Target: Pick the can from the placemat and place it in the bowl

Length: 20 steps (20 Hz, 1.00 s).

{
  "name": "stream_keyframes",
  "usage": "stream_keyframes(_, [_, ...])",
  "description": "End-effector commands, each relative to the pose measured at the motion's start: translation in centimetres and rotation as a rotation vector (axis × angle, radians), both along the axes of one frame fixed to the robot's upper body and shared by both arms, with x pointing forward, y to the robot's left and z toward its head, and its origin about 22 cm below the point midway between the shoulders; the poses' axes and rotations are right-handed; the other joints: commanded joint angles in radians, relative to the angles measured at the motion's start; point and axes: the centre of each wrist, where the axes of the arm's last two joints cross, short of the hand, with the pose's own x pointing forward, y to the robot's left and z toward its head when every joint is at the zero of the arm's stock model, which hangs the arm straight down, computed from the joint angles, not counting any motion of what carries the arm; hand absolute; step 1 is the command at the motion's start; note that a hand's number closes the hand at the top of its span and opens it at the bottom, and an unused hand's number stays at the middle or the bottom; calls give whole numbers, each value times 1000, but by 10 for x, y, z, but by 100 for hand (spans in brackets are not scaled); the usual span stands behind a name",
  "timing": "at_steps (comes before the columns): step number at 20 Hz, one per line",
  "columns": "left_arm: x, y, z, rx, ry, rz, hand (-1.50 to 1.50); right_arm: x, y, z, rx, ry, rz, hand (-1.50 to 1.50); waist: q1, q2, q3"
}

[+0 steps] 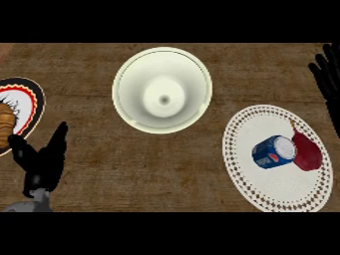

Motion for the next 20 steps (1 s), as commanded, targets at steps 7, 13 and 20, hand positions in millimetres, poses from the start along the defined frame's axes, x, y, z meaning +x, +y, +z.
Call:
stream_keyframes(7, [-85,23,60,109,-23,-203,0,3,-10,-2,-443,178,160,-150,-6,-90,-28])
stream_keyframes(13, [-94,24,75,47,-196,-161,0,8,-11,-27,-309,217,127,-150,-48,-64,0])
stream_keyframes(20, [-107,26,76,28,-236,-163,0,19,-15,-2,-605,208,207,-150,-41,-57,-6])
